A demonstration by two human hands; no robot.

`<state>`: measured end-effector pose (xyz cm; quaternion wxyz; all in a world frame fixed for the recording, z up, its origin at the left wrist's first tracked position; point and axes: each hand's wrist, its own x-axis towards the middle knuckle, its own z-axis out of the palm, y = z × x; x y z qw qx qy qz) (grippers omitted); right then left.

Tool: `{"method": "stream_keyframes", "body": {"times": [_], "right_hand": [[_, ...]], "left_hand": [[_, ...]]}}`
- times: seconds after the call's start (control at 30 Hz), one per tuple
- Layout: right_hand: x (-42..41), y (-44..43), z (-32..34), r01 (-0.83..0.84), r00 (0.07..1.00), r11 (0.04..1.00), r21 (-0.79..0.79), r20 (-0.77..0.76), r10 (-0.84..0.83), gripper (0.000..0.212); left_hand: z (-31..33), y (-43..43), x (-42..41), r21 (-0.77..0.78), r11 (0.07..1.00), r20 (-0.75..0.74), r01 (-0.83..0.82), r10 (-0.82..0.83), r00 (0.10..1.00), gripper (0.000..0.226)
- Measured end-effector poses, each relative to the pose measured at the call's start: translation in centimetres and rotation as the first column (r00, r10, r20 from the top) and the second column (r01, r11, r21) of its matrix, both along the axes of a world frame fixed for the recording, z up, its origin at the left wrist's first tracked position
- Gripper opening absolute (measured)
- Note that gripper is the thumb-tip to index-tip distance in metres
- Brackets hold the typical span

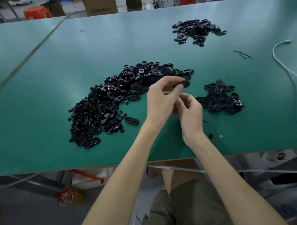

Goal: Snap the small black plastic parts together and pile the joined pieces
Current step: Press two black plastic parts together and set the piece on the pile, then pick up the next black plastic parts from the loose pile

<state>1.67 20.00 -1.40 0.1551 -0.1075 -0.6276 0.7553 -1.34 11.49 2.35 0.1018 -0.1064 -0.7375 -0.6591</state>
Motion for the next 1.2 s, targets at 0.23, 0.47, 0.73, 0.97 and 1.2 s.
{"method": "stream_keyframes", "body": {"times": [0.23, 0.47, 0.73, 0.97, 1.2], "right_hand": [[0.6, 0.1, 0.8, -0.057, 0.997, 0.994, -0.090, 0.037, 0.061, 0.027], [0.4, -0.1, 0.2, -0.027, 0.999, 0.997, 0.073, 0.024, 0.025, 0.011], [0.2, 0.0, 0.1, -0.002, 1.000, 0.998, 0.061, 0.018, 0.001, 0.015], [0.2, 0.0, 0.0, 0.012, 1.000, 0.998, 0.064, 0.024, -0.014, 0.015], [0.2, 0.0, 0.0, 0.028, 0.999, 0.998, 0.056, 0.021, -0.029, 0.013]], "left_hand": [[1.9, 5.2, -1.5, -0.384, 0.908, 0.060, 0.168, -0.157, 0.986, 0.023], [0.9, 1.3, -1.8, -0.380, 0.924, 0.085, -0.045, 0.084, 0.993, 0.033], [-1.9, -2.9, -2.8, -0.796, 0.597, 0.069, -0.099, 0.253, 0.965, 0.019], [-2.2, -2.3, -2.4, -0.764, 0.635, 0.003, -0.112, 0.178, 0.984, 0.026], [-2.0, -1.5, -2.4, -0.712, 0.698, 0.070, -0.078, 0.180, 0.981, 0.013]]}}
